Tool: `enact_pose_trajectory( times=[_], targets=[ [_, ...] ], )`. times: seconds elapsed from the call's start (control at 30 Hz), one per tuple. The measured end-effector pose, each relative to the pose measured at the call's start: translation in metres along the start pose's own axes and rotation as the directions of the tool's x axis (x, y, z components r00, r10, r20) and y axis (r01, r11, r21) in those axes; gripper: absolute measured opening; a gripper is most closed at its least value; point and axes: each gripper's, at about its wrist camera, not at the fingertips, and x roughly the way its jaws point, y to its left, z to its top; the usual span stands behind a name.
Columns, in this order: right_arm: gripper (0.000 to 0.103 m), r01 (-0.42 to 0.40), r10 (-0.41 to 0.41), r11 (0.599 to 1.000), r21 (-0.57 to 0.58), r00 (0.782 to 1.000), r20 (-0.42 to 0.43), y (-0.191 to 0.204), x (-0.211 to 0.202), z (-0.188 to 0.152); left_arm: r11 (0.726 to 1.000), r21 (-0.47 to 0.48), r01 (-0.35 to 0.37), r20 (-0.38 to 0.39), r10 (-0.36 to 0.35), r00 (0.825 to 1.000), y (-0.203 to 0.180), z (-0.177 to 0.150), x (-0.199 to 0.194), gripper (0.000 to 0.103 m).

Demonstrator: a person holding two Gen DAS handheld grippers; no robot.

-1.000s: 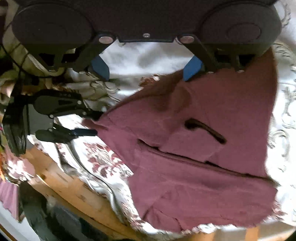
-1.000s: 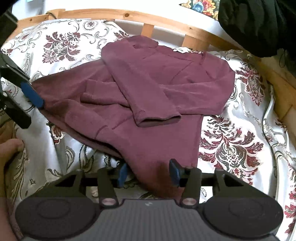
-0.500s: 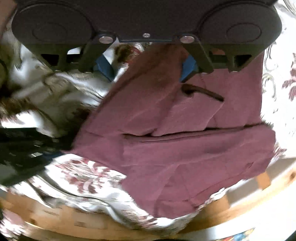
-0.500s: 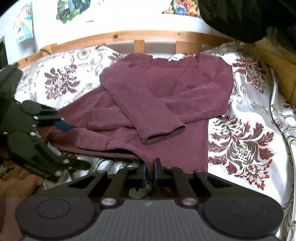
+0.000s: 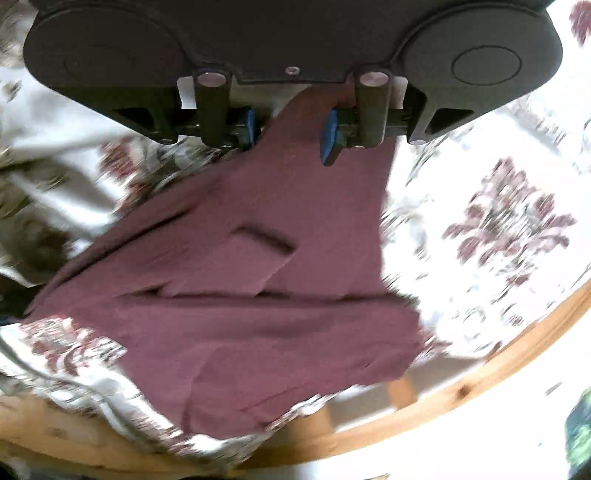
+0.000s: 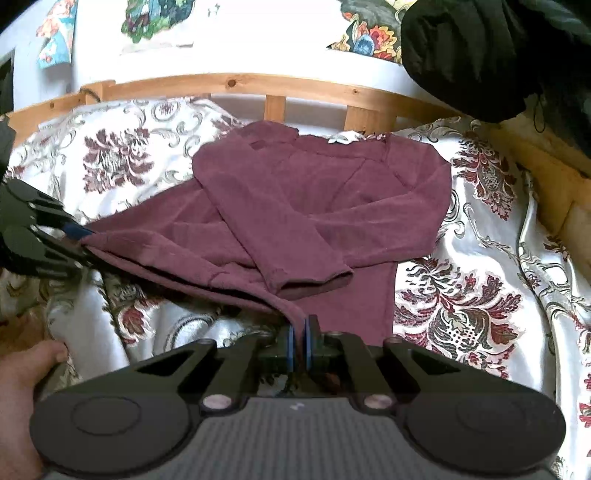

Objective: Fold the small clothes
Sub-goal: 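Lift the hem with both grippers and fold it toward the collar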

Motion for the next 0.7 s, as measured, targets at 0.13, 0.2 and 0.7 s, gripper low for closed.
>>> enact_pose_trajectory(
  times=[0.13, 0.2, 0.7],
  targets=[
    [0.014, 0.021, -0.025, 0.999, -0.045, 0.994, -0.102, 0.006, 0.015, -0.006, 1.0, -0.014, -0.01, 0.008, 0.01, 1.0, 0.012, -0.009, 0.0, 0.023],
    [0.039, 0.043, -0.051, 0.997, -0.061, 0.989, -0.141, 0.008, 0.022, -0.009, 1.0, -0.006, -0.003, 0.024, 0.003, 1.0, 0.014, -0.01, -0.003, 0.018],
    [0.006, 0.163, -0.163, 0.987, -0.012, 0.987, -0.014, 0.006, -0.012, -0.018, 0.997, -0.072, -0.02, 0.205, 0.035, 0.978, 0.009, -0.024, -0.041, 0.005]
  ],
)
